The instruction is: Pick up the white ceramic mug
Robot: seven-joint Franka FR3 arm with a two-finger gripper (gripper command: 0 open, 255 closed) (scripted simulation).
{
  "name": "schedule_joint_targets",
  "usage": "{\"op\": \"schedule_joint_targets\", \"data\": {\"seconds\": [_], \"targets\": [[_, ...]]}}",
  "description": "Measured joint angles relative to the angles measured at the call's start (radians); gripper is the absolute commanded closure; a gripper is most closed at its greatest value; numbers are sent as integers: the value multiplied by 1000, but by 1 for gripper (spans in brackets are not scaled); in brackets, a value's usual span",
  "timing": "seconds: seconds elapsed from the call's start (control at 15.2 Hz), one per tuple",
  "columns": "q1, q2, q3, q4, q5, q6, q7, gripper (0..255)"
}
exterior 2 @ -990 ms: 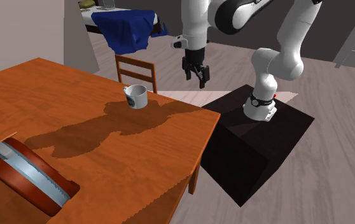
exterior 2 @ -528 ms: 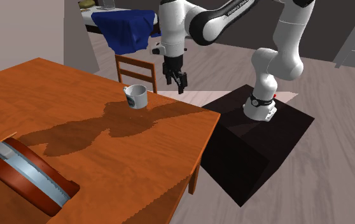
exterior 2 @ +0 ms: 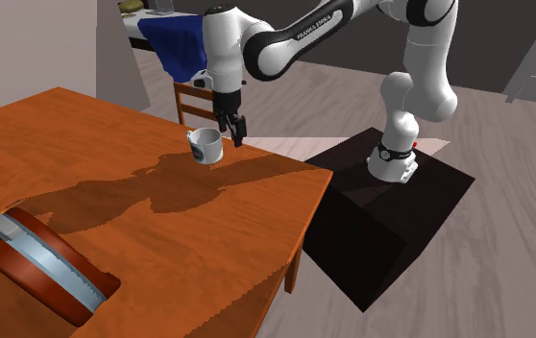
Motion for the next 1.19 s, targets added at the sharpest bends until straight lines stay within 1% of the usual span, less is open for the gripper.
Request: {"op": "schedule_joint_targets", "data": {"seconds": [0.26,0.33,0.53,0.79,0.86,1.19], "targets": [[-36,144,-1,179,33,-12,-44,0],[-40,162,0,194,37,-6,-48,0],[-44,189,3,196,43,21,-53,0],[-45,203,5,167,48,65,-57,0],[-45,205,5,163,48,70,-57,255],[-45,208,6,162,49,75,-57,255]]}}
